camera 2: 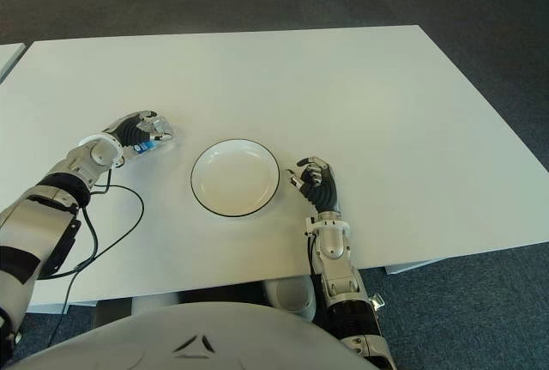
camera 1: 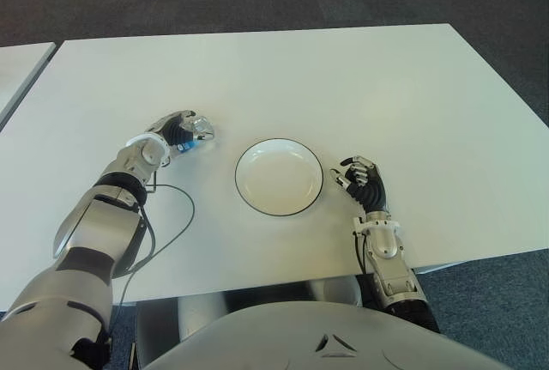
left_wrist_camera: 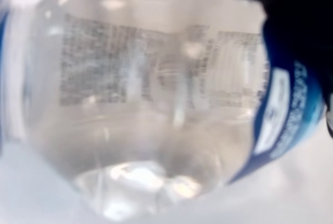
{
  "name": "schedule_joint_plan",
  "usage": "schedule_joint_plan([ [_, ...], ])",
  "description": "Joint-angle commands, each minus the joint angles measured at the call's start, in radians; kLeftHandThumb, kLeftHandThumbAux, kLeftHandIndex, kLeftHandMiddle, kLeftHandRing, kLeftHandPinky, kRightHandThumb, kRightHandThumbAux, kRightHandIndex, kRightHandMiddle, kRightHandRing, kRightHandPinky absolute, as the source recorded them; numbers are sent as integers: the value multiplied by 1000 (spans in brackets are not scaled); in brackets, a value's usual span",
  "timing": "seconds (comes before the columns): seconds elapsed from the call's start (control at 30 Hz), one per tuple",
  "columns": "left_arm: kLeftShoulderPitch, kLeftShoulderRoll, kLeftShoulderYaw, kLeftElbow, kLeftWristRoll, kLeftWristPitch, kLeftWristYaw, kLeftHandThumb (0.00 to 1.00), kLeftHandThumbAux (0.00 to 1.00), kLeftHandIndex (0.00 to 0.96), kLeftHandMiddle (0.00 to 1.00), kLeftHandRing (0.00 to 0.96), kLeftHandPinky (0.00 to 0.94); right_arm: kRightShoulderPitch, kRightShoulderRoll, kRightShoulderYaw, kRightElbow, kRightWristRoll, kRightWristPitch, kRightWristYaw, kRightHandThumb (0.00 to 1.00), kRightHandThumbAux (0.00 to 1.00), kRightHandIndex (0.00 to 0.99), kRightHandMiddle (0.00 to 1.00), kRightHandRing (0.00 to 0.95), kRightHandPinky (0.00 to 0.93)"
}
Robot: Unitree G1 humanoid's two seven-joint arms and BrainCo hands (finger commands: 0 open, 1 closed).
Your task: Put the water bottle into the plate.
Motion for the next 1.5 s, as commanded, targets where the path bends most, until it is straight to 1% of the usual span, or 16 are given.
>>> schedule_joint_plan([
  [0.03, 67, -27, 22, 29, -16, -10, -12, 599, 475, 234, 192, 177, 231, 7, 3, -4, 1, 10, 17, 5, 704, 731, 435, 731, 724, 717],
  [0.23, 76, -25, 48, 29, -31, -45, -7, 657, 508, 331, 286, 263, 306, 6, 4, -5, 1, 16, 12, 8, 704, 730, 436, 729, 725, 719],
  [0.27, 77, -25, 51, 29, -31, -49, -6, 678, 575, 364, 311, 289, 333, 6, 5, -5, 1, 17, 12, 9, 705, 730, 436, 729, 725, 720],
  [0.33, 78, -25, 54, 30, -30, -55, -4, 698, 633, 394, 338, 319, 362, 6, 5, -5, 1, 18, 12, 10, 705, 730, 436, 729, 726, 721],
  [0.43, 78, -23, 51, 30, -23, -61, 7, 713, 673, 416, 372, 358, 397, 4, 5, -5, 3, 19, 13, 9, 705, 730, 435, 729, 725, 720],
  [0.47, 77, -22, 39, 30, -9, -61, 22, 716, 680, 420, 381, 368, 406, 4, 5, -5, 3, 20, 13, 9, 705, 730, 435, 728, 725, 720],
  [0.53, 68, -16, -21, 27, 57, -51, 77, 720, 686, 424, 401, 389, 423, 3, 5, -4, 4, 22, 11, 9, 704, 730, 435, 727, 724, 718],
  [0.63, 38, -11, -161, 22, 204, -10, 166, 723, 689, 428, 429, 416, 448, 4, 5, -3, 3, 23, 11, 9, 704, 730, 435, 726, 724, 719],
  [0.7, 22, -8, -225, 23, 268, 14, 192, 723, 690, 429, 446, 433, 464, 4, 4, -2, 3, 21, 11, 8, 704, 730, 435, 725, 721, 717],
  [0.77, 17, -3, -269, 30, 310, 39, 213, 724, 690, 430, 472, 460, 482, 4, 3, -1, 4, 20, 9, 7, 704, 730, 435, 725, 720, 717],
  [0.83, 12, -1, -312, 36, 352, 66, 235, 779, 680, 416, 476, 489, 501, 4, 2, -1, 5, 18, 8, 5, 704, 730, 435, 726, 722, 719],
  [0.9, 7, -3, -344, 41, 382, 89, 255, 807, 675, 400, 496, 540, 541, 4, 2, -1, 5, 17, 7, 4, 704, 730, 436, 726, 721, 715],
  [0.97, 6, -3, -364, 45, 398, 104, 271, 826, 671, 392, 525, 611, 611, 4, 2, -1, 4, 16, 8, 3, 704, 730, 436, 725, 718, 710],
  [1.17, 6, -5, -388, 52, 407, 130, 289, 844, 665, 399, 562, 736, 769, 5, 3, -2, 2, 18, 13, 4, 705, 730, 436, 724, 718, 717],
  [1.37, 8, -6, -386, 53, 390, 128, 296, 848, 666, 402, 556, 810, 853, 4, 4, -2, 2, 18, 16, 4, 705, 730, 436, 718, 713, 712],
  [1.5, 7, -8, -380, 51, 378, 122, 287, 849, 667, 402, 557, 836, 869, 4, 4, -2, 4, 17, 13, 2, 705, 730, 435, 719, 714, 714],
])
